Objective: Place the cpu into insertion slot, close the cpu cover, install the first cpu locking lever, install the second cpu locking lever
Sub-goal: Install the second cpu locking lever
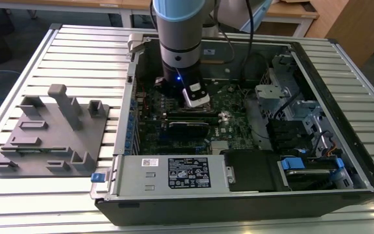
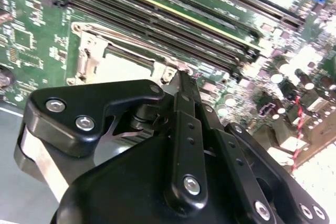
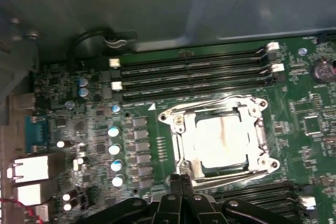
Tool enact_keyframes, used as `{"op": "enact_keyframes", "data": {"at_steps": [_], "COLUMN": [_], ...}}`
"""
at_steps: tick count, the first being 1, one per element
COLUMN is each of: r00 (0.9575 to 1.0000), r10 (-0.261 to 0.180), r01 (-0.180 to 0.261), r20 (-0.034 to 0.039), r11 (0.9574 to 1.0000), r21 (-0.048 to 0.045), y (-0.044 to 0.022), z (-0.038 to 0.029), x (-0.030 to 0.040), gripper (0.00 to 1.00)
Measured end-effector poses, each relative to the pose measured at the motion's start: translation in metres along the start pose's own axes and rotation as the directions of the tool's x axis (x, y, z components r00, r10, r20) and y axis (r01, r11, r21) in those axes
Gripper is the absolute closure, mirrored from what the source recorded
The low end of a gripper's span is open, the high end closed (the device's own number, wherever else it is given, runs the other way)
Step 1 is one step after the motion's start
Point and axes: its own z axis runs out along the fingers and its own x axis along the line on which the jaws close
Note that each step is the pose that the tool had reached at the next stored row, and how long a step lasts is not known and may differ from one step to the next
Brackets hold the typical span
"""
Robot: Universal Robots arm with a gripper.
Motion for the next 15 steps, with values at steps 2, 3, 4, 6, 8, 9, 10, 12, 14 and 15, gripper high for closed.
{"op": "enact_keyframes", "data": {"at_steps": [2, 3, 4, 6, 8, 9, 10, 12, 14, 15], "r00": [1.0000, 1.0000, 1.0000, 1.0000, 1.0000, 1.0000, 1.0000, 1.0000, 1.0000, 1.0000], "r10": [0.000, 0.000, 0.000, -0.001, -0.001, -0.001, -0.001, -0.001, -0.001, -0.002], "r01": [0.000, 0.000, 0.000, 0.001, 0.001, 0.001, 0.001, 0.001, 0.001, 0.002], "r20": [0.0003, 0.0005, 0.0008, 0.0011, 0.0013, 0.0014, 0.0014, 0.0015, 0.0021, 0.0026], "r11": [1.0000, 1.0000, 1.0000, 1.0000, 1.0000, 1.0000, 1.0000, 0.9999, 0.9999, 0.9998], "r21": [0.0021, 0.0035, 0.0049, 0.0080, 0.0089, 0.0090, 0.0092, 0.0108, 0.0144, 0.0175], "y": [0.0008, 0.0012, 0.0016, 0.0027, 0.0060, 0.0085, 0.0113, 0.0163, 0.0205, 0.0221], "z": [0.0004, 0.0006, 0.0008, 0.0011, 0.0019, 0.0025, 0.0032, 0.0044, 0.0056, 0.0061], "x": [-0.0045, -0.0066, -0.0082, -0.0105, -0.0113, -0.0115, -0.0117, -0.0122, -0.0140, -0.0155], "gripper": [0.90, 0.90, 0.90, 0.90, 0.90, 0.90, 0.90, 0.90, 0.90, 0.90]}}
